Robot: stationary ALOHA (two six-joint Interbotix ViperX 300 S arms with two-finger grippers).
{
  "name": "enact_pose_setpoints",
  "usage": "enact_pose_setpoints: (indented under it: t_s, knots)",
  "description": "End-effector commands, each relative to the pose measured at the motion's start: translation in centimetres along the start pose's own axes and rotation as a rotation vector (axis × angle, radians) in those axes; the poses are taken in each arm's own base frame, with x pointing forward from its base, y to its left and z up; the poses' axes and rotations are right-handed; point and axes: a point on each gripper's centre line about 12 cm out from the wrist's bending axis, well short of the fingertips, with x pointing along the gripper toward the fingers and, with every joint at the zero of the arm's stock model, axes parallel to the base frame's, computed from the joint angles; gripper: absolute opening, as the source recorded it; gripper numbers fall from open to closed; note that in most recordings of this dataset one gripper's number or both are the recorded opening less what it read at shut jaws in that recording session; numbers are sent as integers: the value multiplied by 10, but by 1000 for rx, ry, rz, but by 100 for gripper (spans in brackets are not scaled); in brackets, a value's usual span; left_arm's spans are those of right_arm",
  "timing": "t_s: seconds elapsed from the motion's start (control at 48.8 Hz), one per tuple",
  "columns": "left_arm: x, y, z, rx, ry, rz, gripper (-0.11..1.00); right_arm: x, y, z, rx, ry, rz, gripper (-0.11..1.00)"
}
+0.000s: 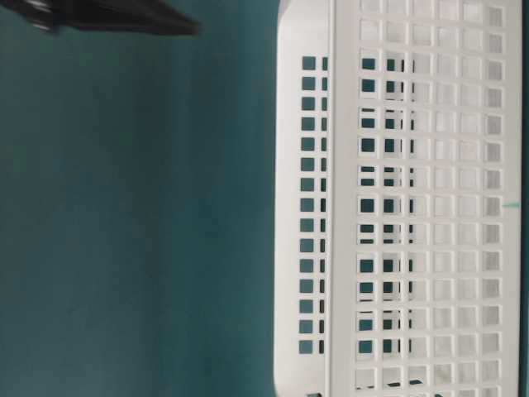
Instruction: Lift the white basket with both hands.
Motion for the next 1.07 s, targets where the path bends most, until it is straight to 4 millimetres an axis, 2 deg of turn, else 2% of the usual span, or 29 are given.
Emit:
enact_pose_setpoints:
  t_s: [0.0,0.123,0.287,0.472,0.595,0.8,1.046]
  knots:
    - [-17,-6,3,15,-27,-58,89,-14,13,5,-23,-38,84,97]
    - [-42,-10,5,84,-75,-151,88,-30,26,8,-75,-97,213,96]
    - [-70,-17,8,190,-158,-280,88,-46,48,3,-282,-204,398,96]
    - [-91,-20,8,323,-223,-350,88,-59,62,1,-403,-308,555,95]
    - [-103,-27,3,462,-264,-416,88,-77,68,2,-479,-400,649,95]
    - [-118,-34,-3,658,-329,-487,88,-106,63,-4,-686,-559,732,95]
    - [-150,-36,-4,767,-430,-574,88,-143,38,-13,-880,-708,750,95]
